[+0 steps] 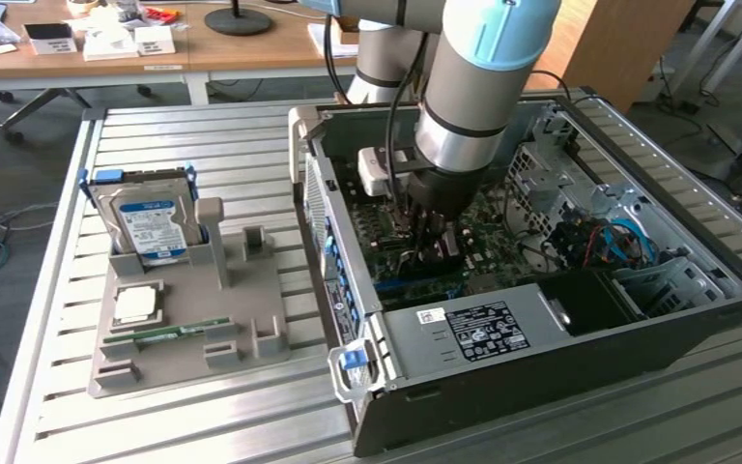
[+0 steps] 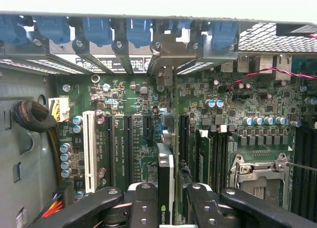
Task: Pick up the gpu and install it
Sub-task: 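Insert the gpu into the slot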
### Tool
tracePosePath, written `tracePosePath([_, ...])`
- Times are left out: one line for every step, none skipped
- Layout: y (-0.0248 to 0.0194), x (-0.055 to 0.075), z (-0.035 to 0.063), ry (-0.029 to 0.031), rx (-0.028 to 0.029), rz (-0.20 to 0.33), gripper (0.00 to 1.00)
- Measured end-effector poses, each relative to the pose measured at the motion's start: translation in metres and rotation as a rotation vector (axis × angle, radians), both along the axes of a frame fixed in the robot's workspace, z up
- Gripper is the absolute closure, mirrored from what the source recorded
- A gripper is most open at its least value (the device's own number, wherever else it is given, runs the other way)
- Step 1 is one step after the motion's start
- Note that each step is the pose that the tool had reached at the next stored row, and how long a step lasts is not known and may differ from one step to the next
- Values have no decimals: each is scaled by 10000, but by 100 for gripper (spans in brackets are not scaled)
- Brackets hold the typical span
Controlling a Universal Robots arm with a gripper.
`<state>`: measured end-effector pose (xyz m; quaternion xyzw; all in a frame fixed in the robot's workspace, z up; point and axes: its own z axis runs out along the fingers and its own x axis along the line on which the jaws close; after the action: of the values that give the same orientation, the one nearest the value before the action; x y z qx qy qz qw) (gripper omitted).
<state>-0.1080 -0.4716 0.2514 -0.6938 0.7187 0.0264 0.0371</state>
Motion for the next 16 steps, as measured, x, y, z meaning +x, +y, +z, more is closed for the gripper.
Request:
tracePosePath([0, 1, -3, -9, 1, 0, 72])
tracePosePath([0, 1, -2, -11, -2, 0, 72])
tracePosePath([0, 1, 2, -6, -11, 0, 66])
tracePosePath([-1, 2, 2, -6, -10, 1, 66])
tracePosePath([-1, 2, 2, -6, -11, 2, 66])
tracePosePath([-1, 2, 3, -5, -12, 2, 66])
tracePosePath([-1, 2, 3, -5, -12, 2, 66])
tracePosePath([-1, 2, 2, -5, -11, 2, 66])
tracePosePath([-1, 2, 5, -4, -13, 2, 66])
tracePosePath([-2, 2, 14, -3, -17, 2, 66])
tracePosePath([-1, 2, 29, -4, -14, 1, 66])
tracePosePath([-1, 2, 47, -5, -13, 2, 66])
tracePosePath([-1, 2, 69, -5, -13, 1, 66])
tracePosePath([-1, 2, 92, -5, -13, 2, 66])
tracePosePath([-1, 2, 119, -5, -12, 2, 66])
tracePosePath([-1, 2, 147, -5, -13, 2, 66])
